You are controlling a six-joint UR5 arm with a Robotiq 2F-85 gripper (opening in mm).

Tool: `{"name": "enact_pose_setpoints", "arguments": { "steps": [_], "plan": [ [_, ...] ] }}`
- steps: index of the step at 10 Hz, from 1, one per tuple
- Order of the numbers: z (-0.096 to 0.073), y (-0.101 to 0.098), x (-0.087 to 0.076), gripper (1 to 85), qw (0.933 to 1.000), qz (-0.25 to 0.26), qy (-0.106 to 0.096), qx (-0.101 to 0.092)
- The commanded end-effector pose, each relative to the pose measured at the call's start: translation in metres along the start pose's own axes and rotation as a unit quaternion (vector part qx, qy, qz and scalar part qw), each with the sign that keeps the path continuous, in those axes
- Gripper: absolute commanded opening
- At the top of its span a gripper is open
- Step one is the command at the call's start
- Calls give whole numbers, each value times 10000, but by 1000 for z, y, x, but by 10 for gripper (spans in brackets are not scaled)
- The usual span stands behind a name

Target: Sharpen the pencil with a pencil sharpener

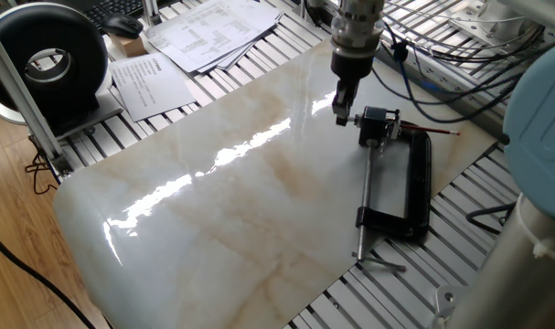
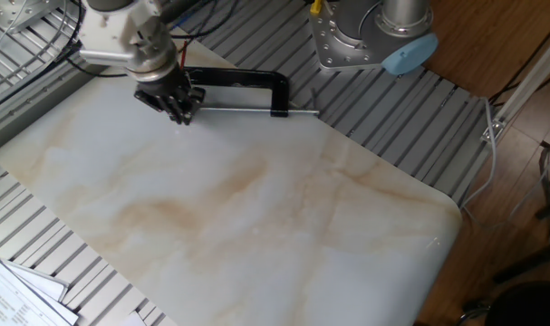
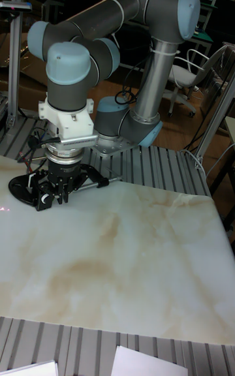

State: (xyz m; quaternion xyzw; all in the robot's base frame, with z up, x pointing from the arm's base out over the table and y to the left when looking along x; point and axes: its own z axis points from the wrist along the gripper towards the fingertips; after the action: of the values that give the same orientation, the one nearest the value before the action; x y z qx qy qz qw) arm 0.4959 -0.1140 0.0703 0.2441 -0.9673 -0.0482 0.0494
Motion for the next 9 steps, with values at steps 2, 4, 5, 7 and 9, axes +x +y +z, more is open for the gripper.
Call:
{"name": "enact_pose_setpoints", "arguments": {
  "steps": [2, 4, 5, 7, 9],
  "plan": [
    [3, -38, -3, 13, 9984, -522, -11, 211],
    [9, -48, -2, 13, 9970, -688, 73, 351],
    [9, -50, -2, 13, 9959, -795, 120, 414],
    [-6, -46, -4, 13, 9929, -689, 521, 814],
    [-14, -7, -28, 13, 9951, -471, 396, 774]
  ]
}}
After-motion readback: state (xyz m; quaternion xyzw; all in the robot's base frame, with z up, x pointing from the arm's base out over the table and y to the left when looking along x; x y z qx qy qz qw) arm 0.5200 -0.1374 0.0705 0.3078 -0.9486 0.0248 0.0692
